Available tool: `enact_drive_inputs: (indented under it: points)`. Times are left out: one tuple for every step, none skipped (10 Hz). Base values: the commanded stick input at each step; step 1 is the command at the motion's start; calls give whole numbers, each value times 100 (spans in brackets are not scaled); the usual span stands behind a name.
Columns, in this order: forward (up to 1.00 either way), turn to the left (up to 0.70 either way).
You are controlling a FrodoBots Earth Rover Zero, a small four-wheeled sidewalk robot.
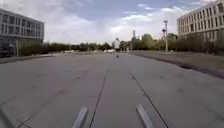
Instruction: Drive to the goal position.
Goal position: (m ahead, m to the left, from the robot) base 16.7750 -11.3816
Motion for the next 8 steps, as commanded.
enact_drive_inputs:
  points:
    - [70, 0]
    - [70, 0]
    - [70, 0]
    - [70, 0]
    - [70, 0]
    - [70, 0]
    - [70, 0]
    - [70, 0]
